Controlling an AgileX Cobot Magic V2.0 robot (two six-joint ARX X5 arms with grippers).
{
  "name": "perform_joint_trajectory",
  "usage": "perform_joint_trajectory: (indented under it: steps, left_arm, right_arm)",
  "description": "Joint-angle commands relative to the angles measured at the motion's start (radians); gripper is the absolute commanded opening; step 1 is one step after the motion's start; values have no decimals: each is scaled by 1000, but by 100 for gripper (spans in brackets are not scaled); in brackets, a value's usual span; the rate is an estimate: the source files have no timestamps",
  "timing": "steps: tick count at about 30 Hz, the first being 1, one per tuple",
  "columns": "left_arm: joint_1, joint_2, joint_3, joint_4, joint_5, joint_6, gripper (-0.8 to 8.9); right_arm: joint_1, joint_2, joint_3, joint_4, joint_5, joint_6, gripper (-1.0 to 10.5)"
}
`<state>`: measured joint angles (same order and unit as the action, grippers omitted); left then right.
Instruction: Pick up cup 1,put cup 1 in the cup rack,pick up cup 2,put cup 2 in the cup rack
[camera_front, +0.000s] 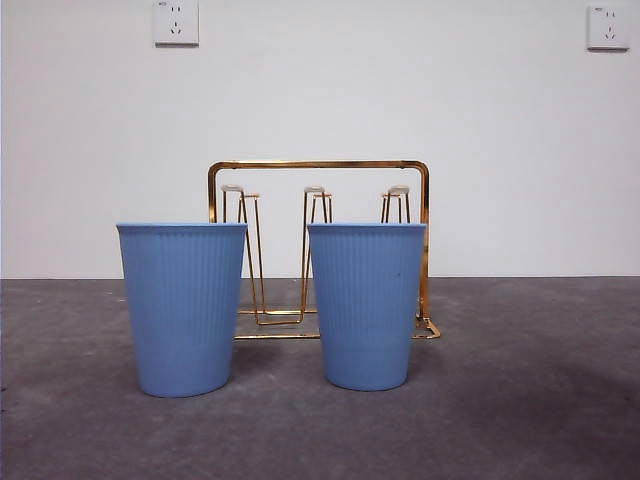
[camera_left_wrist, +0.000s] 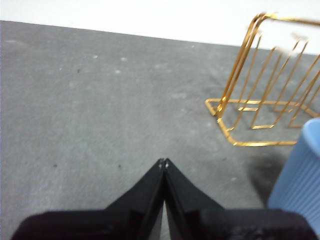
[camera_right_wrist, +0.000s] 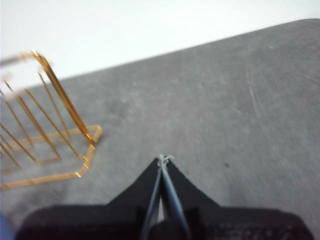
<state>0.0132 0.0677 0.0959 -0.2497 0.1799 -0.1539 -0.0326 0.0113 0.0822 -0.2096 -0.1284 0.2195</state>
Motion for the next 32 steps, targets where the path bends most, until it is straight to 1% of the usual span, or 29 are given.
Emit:
perform_joint_trajectory:
  steps: [1,4,8,11,13,15,18,24,28,30,32]
  left_arm:
    - [2,8,63,-37,14,-47,-6]
    - [2,26,143,-95,63,-65,-6]
    - [2,67,250,-139,147,-109,-6]
    - [2,112,337,-190,185,-111,-6]
    - [2,146,393,-237,217,-111,-6]
    - [2,189,452,-300,270,-111,-6]
    - [2,257,534,-386,323,-90,-6]
    - [1,370,680,-542,402,12,-6]
    - [1,428,765,-636,443,80,-6]
    - [0,451,805,-677,457,109,-6]
    - [-8,468,838,-700,457,122,-6]
  right_arm:
    - [-1,6,58,-3,-16,51,-9]
    - [-1,33,135,-50,-44,50,-9]
    - [-1,98,261,-158,-84,50,-9]
    - [-1,166,367,-231,-124,48,-9]
    - [-1,218,438,-278,-169,26,-9]
    - [-1,282,518,-346,-229,-21,-9]
    - [-1,380,634,-456,-289,-91,-9]
    - [0,563,844,-660,-447,-203,-9]
    - [0,658,961,-797,-510,-282,-9]
    - [0,697,1015,-866,-511,-324,-9]
    - [0,727,1063,-917,-512,-349,-9]
